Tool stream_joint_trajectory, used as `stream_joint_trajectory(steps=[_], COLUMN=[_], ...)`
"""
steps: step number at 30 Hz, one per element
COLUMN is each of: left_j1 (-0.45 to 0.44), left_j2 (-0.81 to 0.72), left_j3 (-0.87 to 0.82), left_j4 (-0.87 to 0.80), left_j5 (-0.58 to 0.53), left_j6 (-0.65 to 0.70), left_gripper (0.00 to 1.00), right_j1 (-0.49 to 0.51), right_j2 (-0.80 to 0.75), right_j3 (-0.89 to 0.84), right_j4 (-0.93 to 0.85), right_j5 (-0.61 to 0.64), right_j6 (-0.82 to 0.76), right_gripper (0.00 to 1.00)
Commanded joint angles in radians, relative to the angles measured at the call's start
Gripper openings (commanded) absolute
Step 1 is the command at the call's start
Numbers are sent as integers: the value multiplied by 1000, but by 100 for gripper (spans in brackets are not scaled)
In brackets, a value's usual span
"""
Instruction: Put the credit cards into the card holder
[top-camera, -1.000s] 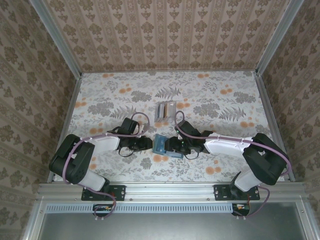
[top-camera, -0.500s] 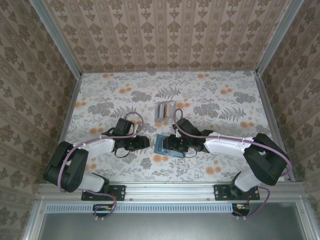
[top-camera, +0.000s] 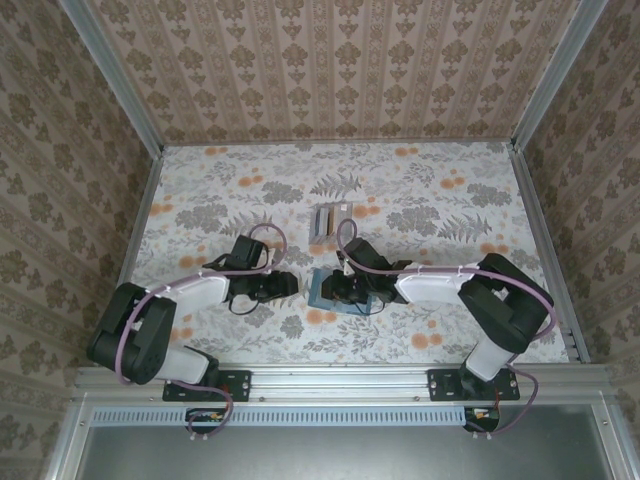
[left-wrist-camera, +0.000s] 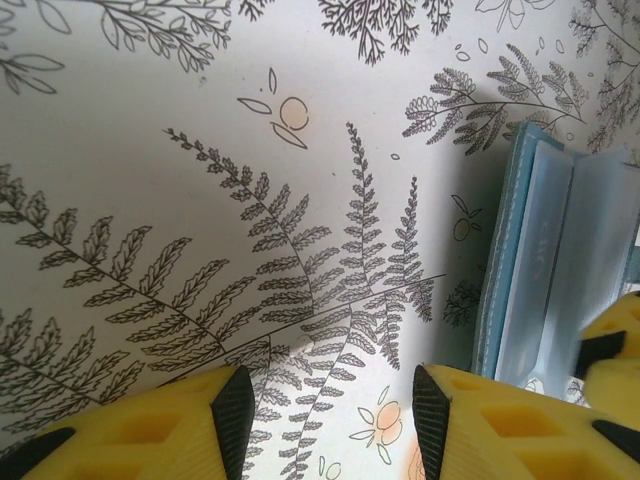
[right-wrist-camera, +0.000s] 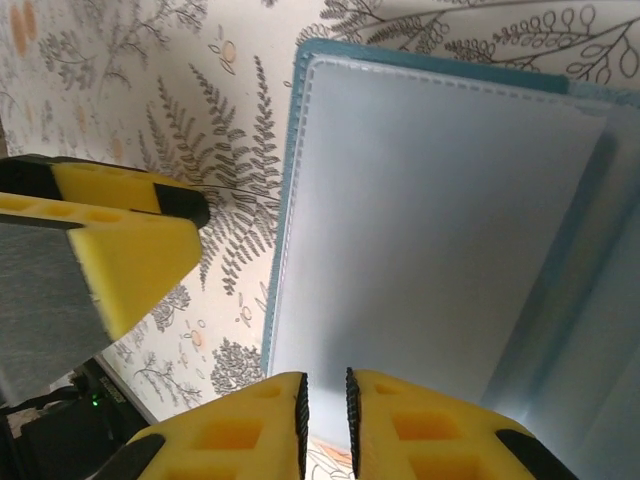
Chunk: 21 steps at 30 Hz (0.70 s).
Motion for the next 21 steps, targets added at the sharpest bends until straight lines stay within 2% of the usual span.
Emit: stream_joint_trajectory(steps=[1, 9, 16, 18, 21], left_j1=[13, 13, 13, 13, 13], left_j2=[26, 12, -42, -47, -52], left_j3=[16, 38, 63, 68, 84], left_j4=[-63, -39, -56, -54, -80], left_j5=[-45, -32, -69, -75, -86], left_j6=[23, 31, 40, 46, 56], left_gripper=[50, 50, 51, 51, 51], right_j1=[3, -47, -118, -134, -156], right_j2=[14, -58, -164, -161, -116], right_j3=[30, 66, 259, 310, 407], right_j4=[29, -64, -375, -420, -497], right_j5=[-24, -7, 209, 272, 324], right_j6=[14, -62, -290, -348, -407], right_gripper=[26, 31, 44, 46, 58])
